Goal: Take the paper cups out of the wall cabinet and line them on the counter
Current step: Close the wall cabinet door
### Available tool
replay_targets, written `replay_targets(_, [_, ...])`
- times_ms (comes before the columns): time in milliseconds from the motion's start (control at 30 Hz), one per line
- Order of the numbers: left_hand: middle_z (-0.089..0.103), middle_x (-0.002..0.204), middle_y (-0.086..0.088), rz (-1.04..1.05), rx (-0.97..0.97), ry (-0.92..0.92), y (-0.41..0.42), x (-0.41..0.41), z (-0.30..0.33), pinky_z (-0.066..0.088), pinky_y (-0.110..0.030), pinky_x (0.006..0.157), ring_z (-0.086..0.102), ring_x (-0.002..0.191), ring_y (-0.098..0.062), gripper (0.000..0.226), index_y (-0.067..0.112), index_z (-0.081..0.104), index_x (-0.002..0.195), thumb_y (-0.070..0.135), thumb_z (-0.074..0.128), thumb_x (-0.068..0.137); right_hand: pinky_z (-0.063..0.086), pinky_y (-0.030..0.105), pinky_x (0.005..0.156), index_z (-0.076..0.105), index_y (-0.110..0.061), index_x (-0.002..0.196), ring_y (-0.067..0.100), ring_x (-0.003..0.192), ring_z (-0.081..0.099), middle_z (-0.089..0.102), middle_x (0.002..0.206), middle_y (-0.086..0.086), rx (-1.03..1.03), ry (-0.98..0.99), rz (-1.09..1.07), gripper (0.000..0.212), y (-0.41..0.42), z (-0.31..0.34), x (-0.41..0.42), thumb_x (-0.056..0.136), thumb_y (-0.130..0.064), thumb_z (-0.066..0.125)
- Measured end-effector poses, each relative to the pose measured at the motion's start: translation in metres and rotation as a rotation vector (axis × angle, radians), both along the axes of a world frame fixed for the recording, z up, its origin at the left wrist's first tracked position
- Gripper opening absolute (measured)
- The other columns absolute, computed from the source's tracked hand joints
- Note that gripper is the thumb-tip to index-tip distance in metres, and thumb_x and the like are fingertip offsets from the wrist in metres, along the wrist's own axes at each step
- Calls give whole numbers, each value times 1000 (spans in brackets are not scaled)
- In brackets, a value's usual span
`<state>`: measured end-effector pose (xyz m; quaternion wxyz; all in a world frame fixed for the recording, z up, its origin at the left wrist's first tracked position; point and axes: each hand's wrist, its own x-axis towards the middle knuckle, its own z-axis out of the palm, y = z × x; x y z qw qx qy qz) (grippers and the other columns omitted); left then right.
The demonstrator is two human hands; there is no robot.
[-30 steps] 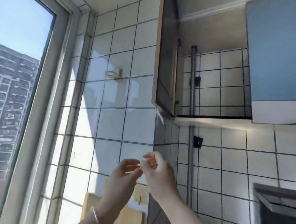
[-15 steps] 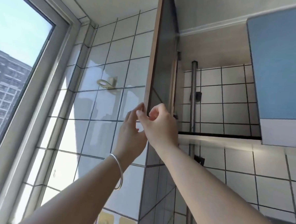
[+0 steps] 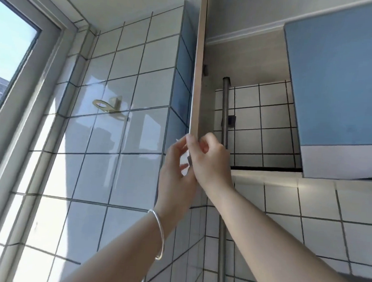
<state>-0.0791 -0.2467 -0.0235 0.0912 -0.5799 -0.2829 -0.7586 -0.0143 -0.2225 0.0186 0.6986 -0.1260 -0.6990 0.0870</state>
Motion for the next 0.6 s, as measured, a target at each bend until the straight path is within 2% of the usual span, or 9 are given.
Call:
replay_targets(33, [61, 117, 9, 0, 12, 18, 6, 10, -1, 52, -29, 89, 62, 106, -5, 44, 44, 52, 111, 15, 59, 79, 47, 30, 58, 49, -17, 70, 17, 68, 60, 61, 70, 2, 4, 24, 16, 31, 5, -2, 12, 88, -42, 53])
replay_targets(133, [55, 127, 11, 80, 33, 105, 27, 41, -5, 46, -11, 90, 54, 108, 12, 50, 36, 53, 122, 7, 61, 82, 40, 10, 55, 45, -24, 72, 1, 61, 54, 55, 67, -10, 20, 90, 38, 23, 23, -7, 50, 89, -35, 56])
replay_targets(200, [51, 133, 15, 152, 25, 183, 41, 60, -8, 40, -13, 100, 49, 118, 10, 56, 30, 50, 132, 8, 60, 82, 39, 12, 56, 46, -19, 77, 1, 61, 52, 52, 67, -11, 18, 94, 0, 21, 37, -8, 74, 90, -33, 54])
replay_targets(300, [45, 135, 19, 254, 39, 261, 64, 88, -6, 30, -9, 106, 40, 126, 3, 61, 27, 45, 136, 10, 62, 80, 37, 26, 61, 46, -15, 83, 9, 64, 51, 51, 67, -11, 21, 50, -123, 21, 57, -7, 108, 93, -32, 50])
replay_targets(367, [45, 137, 15, 328, 34, 302, 81, 105, -6, 28, -14, 107, 35, 128, 1, 63, 26, 44, 138, 13, 60, 79, 37, 28, 57, 47, -16, 85, 14, 67, 51, 53, 70, -8, 30, 23, -220, 20, 71, -8, 130, 95, -33, 46])
replay_targets(433, [45, 142, 9, 388, 27, 373, 99, 118, -5, 27, -21, 108, 35, 130, -5, 63, 25, 44, 139, 19, 54, 77, 39, 24, 55, 48, -18, 86, 16, 71, 52, 57, 76, -4, 31, 7, -326, 20, 87, -10, 152, 96, -34, 43])
replay_targets(533, [49, 140, 4, 488, 33, 480, 131, 130, -2, 35, -33, 108, 45, 128, -20, 65, 22, 46, 137, 30, 42, 73, 44, 32, 64, 51, -17, 85, 23, 77, 55, 62, 80, 2, -20, 2, -451, 24, 116, -11, 177, 95, -36, 42])
replay_targets(600, [50, 140, 2, 531, 45, 533, 153, 138, 2, 40, -42, 105, 47, 126, -25, 65, 21, 47, 136, 30, 42, 72, 46, 37, 67, 51, -16, 83, 27, 78, 55, 62, 80, 4, -71, -4, -510, 25, 137, -11, 190, 95, -35, 41])
